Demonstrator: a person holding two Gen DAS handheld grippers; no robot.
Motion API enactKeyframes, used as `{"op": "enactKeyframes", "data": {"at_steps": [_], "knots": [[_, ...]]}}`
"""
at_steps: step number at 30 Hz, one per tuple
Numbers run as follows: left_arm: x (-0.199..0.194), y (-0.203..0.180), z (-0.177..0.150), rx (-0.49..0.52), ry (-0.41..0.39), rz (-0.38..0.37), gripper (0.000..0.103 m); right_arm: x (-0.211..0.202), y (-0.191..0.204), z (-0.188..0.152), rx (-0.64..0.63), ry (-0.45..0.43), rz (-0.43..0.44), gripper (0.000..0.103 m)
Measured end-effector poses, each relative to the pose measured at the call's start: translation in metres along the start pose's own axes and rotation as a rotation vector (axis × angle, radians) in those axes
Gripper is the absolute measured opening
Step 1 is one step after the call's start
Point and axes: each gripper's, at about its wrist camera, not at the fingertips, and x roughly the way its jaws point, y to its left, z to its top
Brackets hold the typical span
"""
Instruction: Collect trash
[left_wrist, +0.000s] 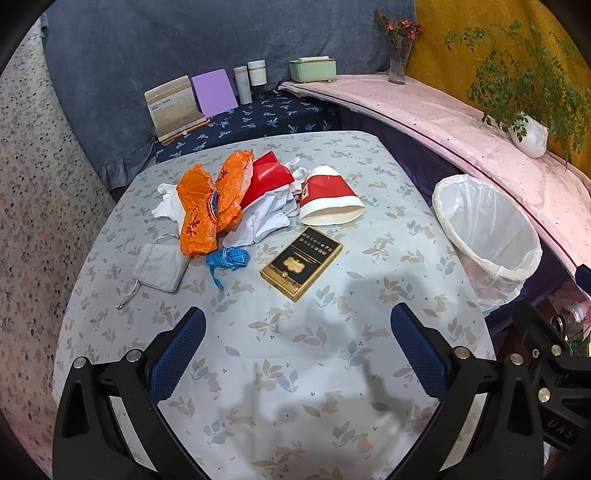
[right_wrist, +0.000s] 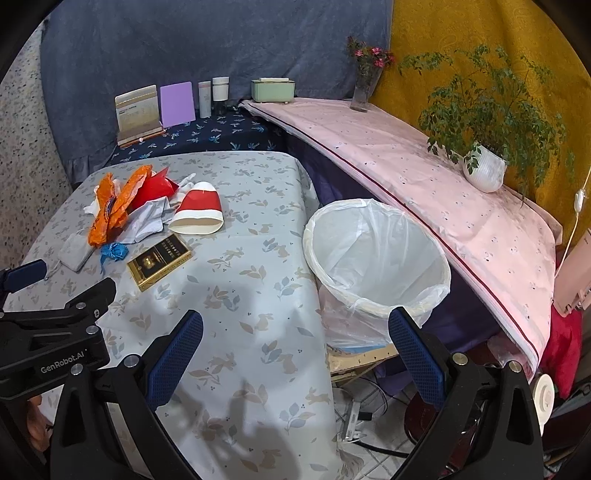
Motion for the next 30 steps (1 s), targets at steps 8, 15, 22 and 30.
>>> {"op": "enactKeyframes", "data": {"at_steps": [8, 15, 22, 30], "knots": [[-0.0001, 0.0009, -0.0009, -0.003, 0.000, 0.001, 0.096, -0.0003, 0.0042, 0.0000, -0.019, -0.002, 0.002, 0.096], [0.0015, 0.0034, -0.0026, -0.008, 0.000, 0.008, 0.096, 0.0010, 0.0069, 0.0005, -0.033, -0.003, -0.007, 0.096], [0.0016, 0.0040, -0.0027, -0.007, 0.000, 0.008, 0.096, 0.0006, 0.0071, 0.0006, -0.033, -0.003, -0.008, 0.096], [0.0017, 0.0042, -0.0029, -0.008, 0.000, 0.007, 0.096, 0.0007, 0.0038, 0.0001, -0.025, -0.006, -0.012, 0.096]]}}
